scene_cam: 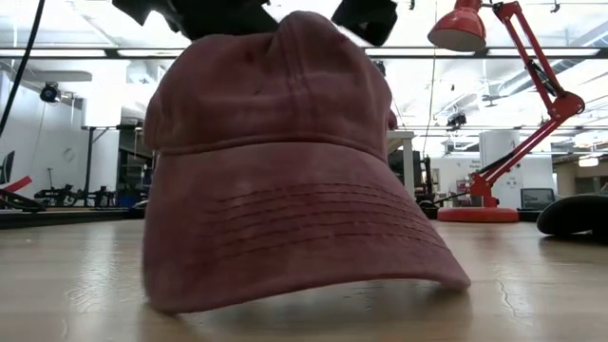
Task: Pick & Place hat
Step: Stack the red cap on top of the red cap on the shelf
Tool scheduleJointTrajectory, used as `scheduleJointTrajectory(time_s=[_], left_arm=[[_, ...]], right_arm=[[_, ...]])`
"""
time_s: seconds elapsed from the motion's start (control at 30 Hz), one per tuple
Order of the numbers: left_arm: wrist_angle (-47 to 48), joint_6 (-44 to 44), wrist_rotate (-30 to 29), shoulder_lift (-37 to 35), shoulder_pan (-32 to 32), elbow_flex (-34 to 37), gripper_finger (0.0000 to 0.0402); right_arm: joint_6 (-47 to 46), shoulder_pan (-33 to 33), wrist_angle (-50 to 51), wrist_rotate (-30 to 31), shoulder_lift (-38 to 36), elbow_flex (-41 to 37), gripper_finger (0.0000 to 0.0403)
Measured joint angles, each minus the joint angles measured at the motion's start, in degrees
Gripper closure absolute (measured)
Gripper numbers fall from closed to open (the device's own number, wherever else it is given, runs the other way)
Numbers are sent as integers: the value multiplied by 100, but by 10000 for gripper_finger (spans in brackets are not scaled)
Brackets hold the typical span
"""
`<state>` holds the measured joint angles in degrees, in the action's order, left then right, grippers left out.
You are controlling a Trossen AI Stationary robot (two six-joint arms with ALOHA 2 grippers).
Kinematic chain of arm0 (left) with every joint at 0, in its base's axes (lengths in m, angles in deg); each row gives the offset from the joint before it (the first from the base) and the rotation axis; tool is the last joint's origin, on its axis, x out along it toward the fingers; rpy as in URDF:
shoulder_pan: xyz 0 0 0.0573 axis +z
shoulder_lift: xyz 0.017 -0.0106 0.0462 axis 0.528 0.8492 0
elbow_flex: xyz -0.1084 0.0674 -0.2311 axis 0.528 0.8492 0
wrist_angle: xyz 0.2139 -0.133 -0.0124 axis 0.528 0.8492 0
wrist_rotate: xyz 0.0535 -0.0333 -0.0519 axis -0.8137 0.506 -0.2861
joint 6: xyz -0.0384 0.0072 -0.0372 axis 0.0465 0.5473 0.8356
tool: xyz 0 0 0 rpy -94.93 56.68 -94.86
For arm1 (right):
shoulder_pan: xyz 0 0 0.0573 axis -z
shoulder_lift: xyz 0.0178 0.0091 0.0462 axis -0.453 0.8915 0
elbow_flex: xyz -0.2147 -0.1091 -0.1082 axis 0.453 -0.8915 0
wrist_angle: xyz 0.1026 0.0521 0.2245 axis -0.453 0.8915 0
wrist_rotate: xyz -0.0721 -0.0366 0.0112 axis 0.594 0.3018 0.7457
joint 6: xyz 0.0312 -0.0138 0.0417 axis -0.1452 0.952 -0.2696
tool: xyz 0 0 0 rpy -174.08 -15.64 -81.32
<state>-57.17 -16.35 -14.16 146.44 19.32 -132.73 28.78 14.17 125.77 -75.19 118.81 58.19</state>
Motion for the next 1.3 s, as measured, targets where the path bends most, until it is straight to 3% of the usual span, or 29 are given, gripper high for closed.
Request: scheduleJointTrajectory(time_s=[0.2,0.5,0.73,0.87,1.0,1.3], left_arm=[[-5,-16,42,0,0,-63,401],[-11,8,151,0,-31,-54,401],[-168,100,139,-2,-31,-52,401],[-200,102,66,-2,-31,-50,401],[-338,106,66,-11,-41,-49,389],[-653,-320,-66,-24,-302,-250,325]], right_arm=[[323,129,-314,-828,400,-7,220],[611,178,-904,-929,729,-9,220],[610,166,-1077,-1377,1013,-9,227],[611,159,-1281,-1375,1038,-9,274],[721,176,-1237,-1533,997,20,369],[639,189,-785,-2177,957,452,389]])
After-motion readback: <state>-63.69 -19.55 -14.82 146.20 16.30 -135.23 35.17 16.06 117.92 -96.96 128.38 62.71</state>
